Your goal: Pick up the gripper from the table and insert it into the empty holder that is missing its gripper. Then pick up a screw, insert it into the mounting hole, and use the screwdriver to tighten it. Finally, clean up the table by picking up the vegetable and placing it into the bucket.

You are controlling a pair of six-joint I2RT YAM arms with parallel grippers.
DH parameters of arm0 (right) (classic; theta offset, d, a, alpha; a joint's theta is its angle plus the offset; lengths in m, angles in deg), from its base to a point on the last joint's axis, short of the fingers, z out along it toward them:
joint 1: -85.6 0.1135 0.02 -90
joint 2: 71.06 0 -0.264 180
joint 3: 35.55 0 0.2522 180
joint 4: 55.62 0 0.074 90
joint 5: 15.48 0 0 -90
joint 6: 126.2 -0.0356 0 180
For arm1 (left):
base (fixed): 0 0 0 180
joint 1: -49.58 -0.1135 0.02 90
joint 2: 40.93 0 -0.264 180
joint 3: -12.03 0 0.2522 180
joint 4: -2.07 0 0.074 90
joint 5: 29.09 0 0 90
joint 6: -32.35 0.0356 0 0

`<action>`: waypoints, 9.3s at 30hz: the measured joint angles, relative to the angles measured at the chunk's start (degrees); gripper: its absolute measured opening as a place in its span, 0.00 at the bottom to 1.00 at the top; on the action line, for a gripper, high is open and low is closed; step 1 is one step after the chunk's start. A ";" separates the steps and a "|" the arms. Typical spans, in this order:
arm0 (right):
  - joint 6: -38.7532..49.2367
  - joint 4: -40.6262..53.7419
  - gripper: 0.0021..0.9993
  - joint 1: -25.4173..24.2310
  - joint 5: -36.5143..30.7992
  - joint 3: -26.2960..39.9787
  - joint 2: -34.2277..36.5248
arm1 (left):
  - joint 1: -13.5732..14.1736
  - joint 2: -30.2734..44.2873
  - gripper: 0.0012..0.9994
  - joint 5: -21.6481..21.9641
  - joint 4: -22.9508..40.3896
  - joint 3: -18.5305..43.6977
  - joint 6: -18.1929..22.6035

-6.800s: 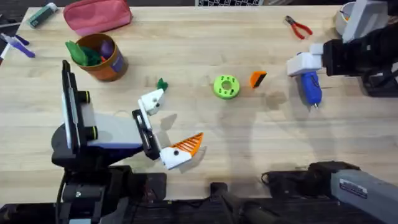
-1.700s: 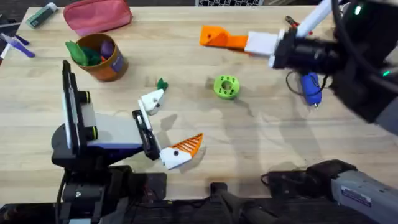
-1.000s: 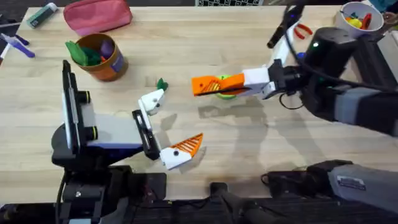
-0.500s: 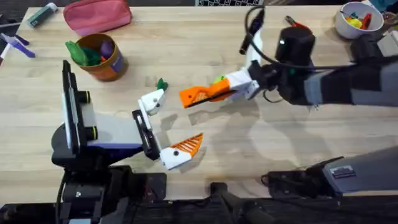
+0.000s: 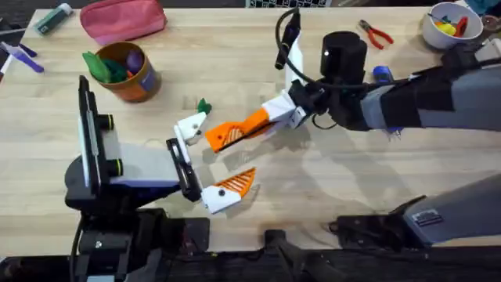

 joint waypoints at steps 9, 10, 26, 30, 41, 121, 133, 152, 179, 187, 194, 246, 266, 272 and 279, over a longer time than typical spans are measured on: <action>0.21 1.77 0.01 0.44 -0.02 1.46 0.00 | 0.00 0.00 0.99 0.00 0.00 0.00 0.00; -0.04 1.84 0.01 0.44 -0.03 1.79 0.00 | 0.00 0.02 0.99 0.00 0.00 0.00 0.00; -2.11 1.88 0.01 0.66 -0.02 3.74 3.39 | 0.00 0.00 0.99 0.02 0.00 0.00 0.00; -2.13 1.96 0.01 0.66 -0.02 3.74 3.99 | -0.04 0.02 0.99 0.02 0.00 0.00 0.00; -2.32 0.92 0.01 0.66 0.00 4.11 3.98 | -0.04 0.00 0.99 0.05 0.00 0.00 0.02; -4.05 0.44 0.01 5.00 -9.92 6.73 3.98 | -0.34 0.01 0.99 0.70 -0.02 0.00 -0.09; -5.02 0.31 0.01 5.95 -10.90 6.73 3.98 | -0.42 0.02 0.99 0.81 -0.04 0.00 -0.50; -5.84 0.06 0.01 6.28 -12.43 6.74 3.90 | -0.63 0.02 0.99 1.44 -0.11 0.00 -1.14; -6.41 0.31 0.01 6.39 -13.81 6.43 3.08 | -0.63 0.02 0.99 1.81 -0.20 0.00 -1.09; -6.46 0.39 0.01 6.41 -14.47 6.19 2.58 | -0.63 0.02 0.99 1.86 -0.20 0.00 -1.05; -6.61 0.28 0.01 6.54 -15.80 4.82 1.25 | -0.63 0.02 0.99 1.56 -0.17 0.00 -1.07; -7.29 1.09 0.98 6.43 -23.45 3.89 0.44 | -0.39 0.01 0.99 0.22 0.00 0.00 -0.42; 30.53 75.24 0.99 -11.64 -39.49 18.00 -19.89 | -0.39 0.02 0.99 0.05 0.00 0.00 -0.39; 42.01 93.81 0.99 -10.97 -57.93 31.19 -19.89 | -0.39 0.01 0.99 0.03 0.01 0.00 -0.39; 48.19 103.29 0.96 -3.28 -79.31 40.55 -17.72 | -0.39 0.02 0.99 0.04 0.01 0.00 -0.39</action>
